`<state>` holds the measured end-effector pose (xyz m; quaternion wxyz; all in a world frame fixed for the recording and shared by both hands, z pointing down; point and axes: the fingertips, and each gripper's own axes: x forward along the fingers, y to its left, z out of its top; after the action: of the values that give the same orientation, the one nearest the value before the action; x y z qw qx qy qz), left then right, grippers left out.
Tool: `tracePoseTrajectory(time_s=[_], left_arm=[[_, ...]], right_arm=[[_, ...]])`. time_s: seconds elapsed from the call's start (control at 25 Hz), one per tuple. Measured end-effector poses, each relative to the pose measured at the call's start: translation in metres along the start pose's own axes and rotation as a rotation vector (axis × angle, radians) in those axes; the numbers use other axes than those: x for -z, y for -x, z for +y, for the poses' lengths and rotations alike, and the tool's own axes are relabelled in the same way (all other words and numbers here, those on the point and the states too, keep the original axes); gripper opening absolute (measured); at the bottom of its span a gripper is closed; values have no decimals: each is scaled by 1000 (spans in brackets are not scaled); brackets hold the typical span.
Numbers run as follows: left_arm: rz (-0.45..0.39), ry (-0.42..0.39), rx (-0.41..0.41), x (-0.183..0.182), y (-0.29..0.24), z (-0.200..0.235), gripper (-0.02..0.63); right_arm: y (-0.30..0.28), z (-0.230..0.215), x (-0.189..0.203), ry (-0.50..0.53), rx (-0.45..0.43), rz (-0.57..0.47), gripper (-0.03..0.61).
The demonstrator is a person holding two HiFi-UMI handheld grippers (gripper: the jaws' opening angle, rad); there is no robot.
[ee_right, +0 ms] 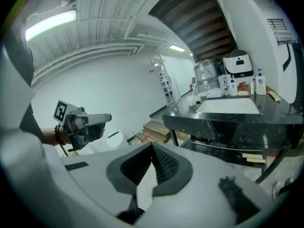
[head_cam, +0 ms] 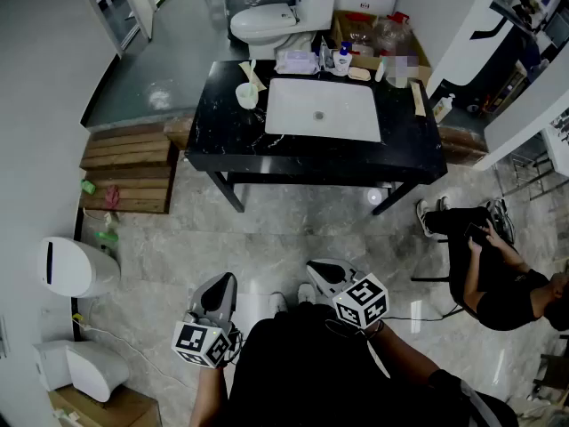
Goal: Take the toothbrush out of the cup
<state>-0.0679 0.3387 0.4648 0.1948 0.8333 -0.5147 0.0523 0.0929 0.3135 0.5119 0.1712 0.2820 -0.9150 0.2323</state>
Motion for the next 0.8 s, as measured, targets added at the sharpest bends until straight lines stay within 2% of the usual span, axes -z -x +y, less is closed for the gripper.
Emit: tracePoseTrajectory(time_s=[0.36, 0.56, 0.8], left_arm=[[-7, -9, -24, -8, -22, -4, 9], [-12, -14, -63, -10, -32, -14, 9], [0, 0, -87, -6, -43, -28, 9]], right_arm=[[4, -17, -4, 1, -44, -1, 14], [9, -32, -8, 74, -93, -15, 14], [16, -62, -12, 30, -93, -38, 14]])
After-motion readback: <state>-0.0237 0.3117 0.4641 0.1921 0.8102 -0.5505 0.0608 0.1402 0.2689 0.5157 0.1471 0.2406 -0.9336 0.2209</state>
